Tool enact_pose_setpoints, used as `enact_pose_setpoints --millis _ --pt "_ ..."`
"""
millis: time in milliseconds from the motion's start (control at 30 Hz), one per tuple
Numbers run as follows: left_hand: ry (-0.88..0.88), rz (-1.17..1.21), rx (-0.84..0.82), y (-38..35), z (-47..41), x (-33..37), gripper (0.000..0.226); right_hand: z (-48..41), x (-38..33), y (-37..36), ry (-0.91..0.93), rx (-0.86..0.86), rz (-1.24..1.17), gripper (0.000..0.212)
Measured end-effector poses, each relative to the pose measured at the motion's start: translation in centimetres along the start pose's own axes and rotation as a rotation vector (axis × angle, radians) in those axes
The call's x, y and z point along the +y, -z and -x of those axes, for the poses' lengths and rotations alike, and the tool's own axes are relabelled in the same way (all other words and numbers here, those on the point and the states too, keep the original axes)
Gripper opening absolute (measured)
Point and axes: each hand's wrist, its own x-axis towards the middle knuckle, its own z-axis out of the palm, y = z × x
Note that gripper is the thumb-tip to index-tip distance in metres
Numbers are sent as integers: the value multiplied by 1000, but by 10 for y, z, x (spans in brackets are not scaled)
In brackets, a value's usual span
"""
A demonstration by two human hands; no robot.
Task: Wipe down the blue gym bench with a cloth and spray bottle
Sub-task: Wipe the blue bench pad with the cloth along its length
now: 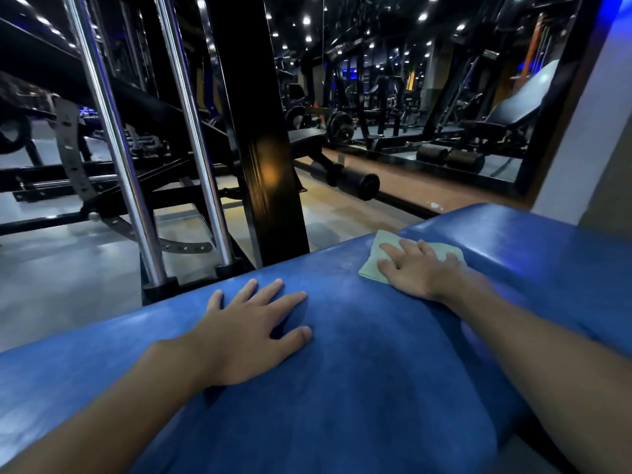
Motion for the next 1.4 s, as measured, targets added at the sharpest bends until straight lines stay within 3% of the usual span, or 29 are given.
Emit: enact_pose_setpoints --millis 100,633,1400 --pt "-3 20 35 0 10 -2 65 22 -13 -2 45 -2 1 59" --pt "84 19 78 -18 94 -52 68 89 -113 -24 231 -86 17 59" --pt "376 57 122 -34 249 -143 64 191 -282 -50 576 -128 38 58"
